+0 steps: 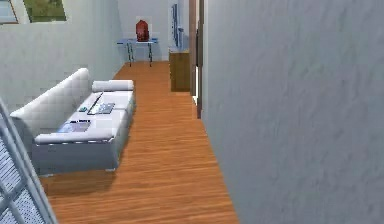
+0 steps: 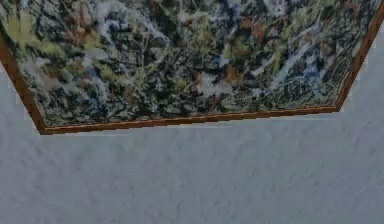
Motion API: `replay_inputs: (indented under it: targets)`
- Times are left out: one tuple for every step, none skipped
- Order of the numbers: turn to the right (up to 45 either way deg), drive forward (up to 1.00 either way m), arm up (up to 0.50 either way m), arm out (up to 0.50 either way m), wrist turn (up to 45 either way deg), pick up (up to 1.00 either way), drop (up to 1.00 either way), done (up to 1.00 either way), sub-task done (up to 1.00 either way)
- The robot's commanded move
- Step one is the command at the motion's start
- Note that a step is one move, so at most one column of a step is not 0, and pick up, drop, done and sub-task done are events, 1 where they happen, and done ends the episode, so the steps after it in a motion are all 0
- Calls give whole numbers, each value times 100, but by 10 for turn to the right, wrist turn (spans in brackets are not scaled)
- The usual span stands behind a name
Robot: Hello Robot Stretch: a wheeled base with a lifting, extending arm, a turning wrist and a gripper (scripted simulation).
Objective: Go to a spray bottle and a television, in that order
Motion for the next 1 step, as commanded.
replay_inputs:
  targets:
    - [0, 100, 0, 0, 0, 0, 0, 0, 0]
